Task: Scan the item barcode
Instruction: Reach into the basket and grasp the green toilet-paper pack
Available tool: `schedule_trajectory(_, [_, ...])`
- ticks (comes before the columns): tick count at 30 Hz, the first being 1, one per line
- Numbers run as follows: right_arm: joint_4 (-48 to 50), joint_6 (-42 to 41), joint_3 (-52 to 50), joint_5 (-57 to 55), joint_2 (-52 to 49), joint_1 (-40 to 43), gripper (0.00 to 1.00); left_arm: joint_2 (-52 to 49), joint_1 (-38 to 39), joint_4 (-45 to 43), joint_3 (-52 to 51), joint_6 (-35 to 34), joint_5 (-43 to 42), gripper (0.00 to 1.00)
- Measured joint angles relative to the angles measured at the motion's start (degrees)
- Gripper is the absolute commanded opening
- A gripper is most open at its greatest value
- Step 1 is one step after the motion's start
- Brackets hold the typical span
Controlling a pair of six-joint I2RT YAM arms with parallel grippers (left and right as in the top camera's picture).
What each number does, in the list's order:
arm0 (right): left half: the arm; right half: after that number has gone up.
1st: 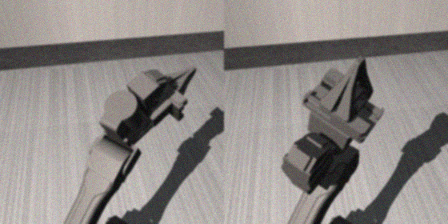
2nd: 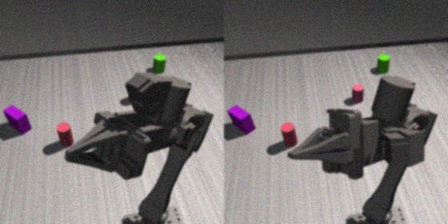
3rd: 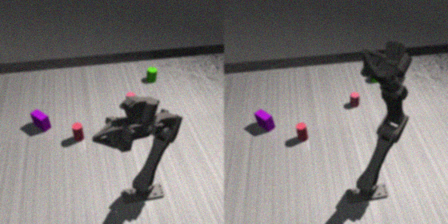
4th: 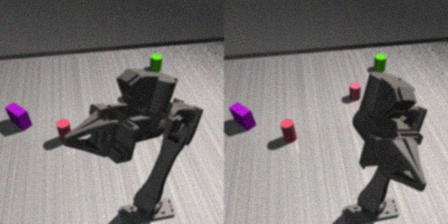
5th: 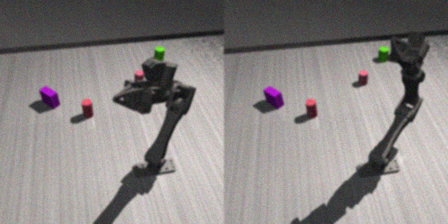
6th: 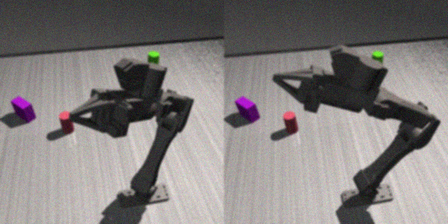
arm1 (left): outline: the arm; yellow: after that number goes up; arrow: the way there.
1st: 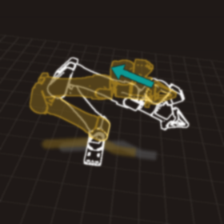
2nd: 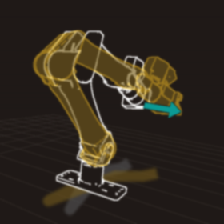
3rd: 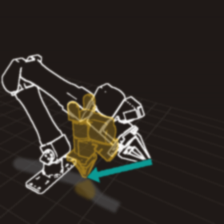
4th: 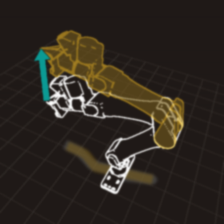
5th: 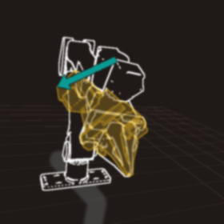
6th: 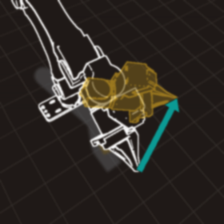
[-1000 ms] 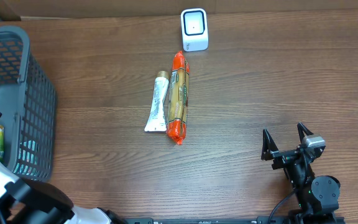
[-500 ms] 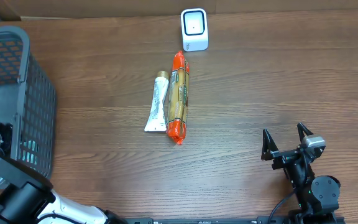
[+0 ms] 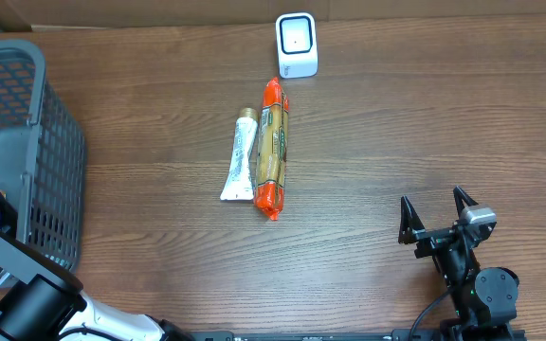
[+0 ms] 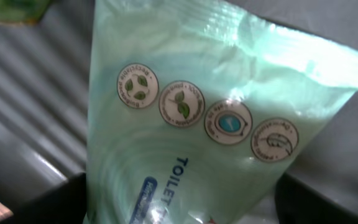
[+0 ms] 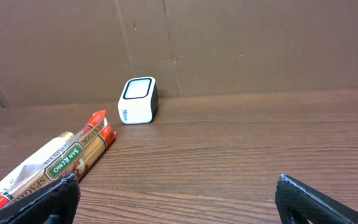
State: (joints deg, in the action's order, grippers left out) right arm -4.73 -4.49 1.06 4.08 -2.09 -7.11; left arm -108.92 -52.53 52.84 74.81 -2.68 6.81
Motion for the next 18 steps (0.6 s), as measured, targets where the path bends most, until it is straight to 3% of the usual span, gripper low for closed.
schedule_trajectory(1, [0.02, 0.02, 0.00, -0.02, 0.00, 0.00, 1.00, 0.00, -0.02, -0.44, -0.07, 0.11, -0.07, 0.20])
schedule_trajectory(2, [0.02, 0.00, 0.02, 0.00, 0.00, 0.00, 1.00, 0.00, 0.00, -0.63, -0.15, 0.17, 0.07, 0.07])
schedule_trajectory(3, [0.02, 0.02, 0.02, -0.02, 0.00, 0.00, 1.00, 0.00, 0.00, -0.68, -0.15, 0.17, 0.28, 0.04])
schedule_trajectory(12, [0.02, 0.02, 0.02, -0.02, 0.00, 0.00, 1.00, -0.13, -0.02, 6.03, 1.64, -1.51, 1.81, 0.04])
schedule_trajectory(18, [0.00, 0.00, 0.00, -0.02, 0.00, 0.00, 1.00, -1.77, 0.44, 15.23, 13.84, -3.45, 1.77, 0.04])
